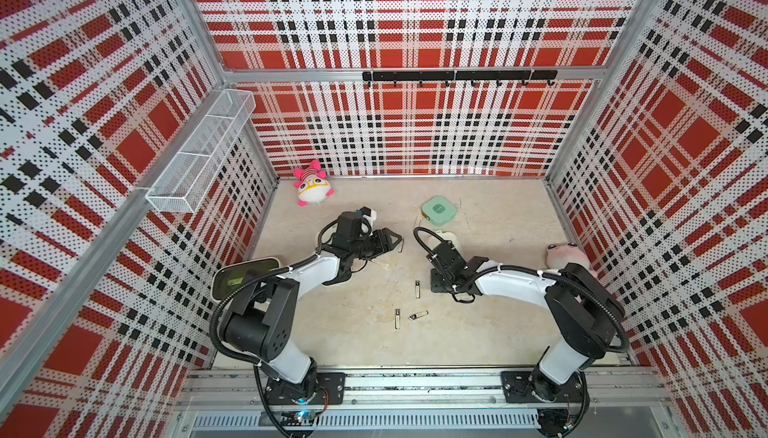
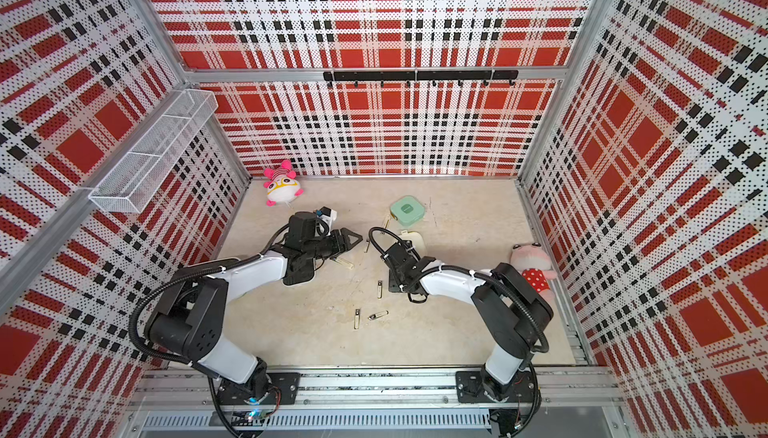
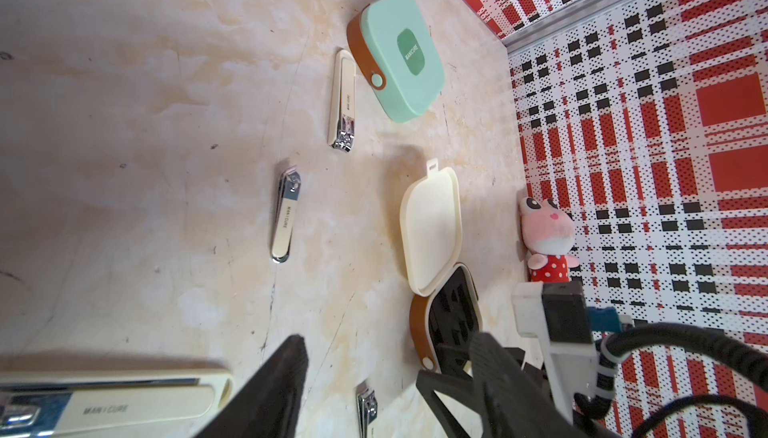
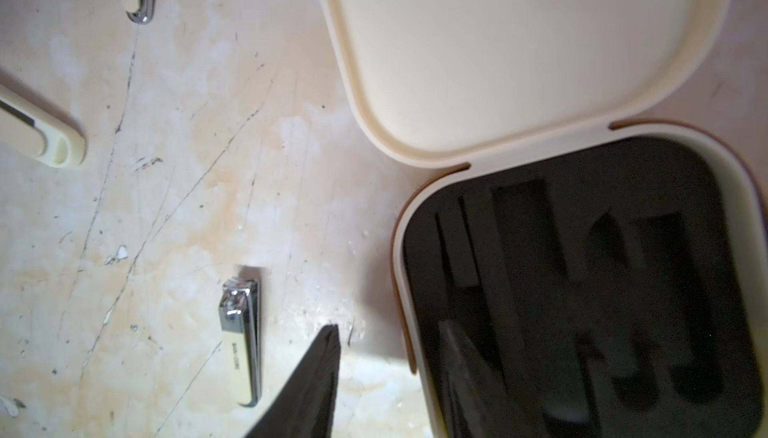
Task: Organize nail clipper sets
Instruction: Move the storage box to the center of the board.
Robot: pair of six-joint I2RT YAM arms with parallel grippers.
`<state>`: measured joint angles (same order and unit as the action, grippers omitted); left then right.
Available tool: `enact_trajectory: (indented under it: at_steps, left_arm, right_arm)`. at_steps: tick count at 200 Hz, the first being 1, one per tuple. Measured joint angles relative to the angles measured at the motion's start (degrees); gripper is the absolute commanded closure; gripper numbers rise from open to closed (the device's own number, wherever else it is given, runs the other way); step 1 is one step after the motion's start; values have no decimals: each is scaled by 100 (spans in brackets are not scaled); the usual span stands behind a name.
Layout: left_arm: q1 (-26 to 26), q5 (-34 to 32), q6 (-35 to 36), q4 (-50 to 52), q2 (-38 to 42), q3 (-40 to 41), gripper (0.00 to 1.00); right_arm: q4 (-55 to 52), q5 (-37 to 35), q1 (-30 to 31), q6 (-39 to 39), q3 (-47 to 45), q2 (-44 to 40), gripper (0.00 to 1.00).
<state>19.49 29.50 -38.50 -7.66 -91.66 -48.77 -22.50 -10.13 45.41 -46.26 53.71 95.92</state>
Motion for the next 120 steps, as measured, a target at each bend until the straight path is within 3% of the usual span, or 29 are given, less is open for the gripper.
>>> enact_trajectory:
  at_steps: [48, 120]
  left_arm:
    - [-350, -28, 2, 11, 162, 68, 34]
    - [-1585, 17, -85, -4, 743, 197, 33]
  right_arm:
    - [-525, -68, 155, 151, 542, -24, 42]
    - [-872, -481, 254, 737, 1740, 304, 31]
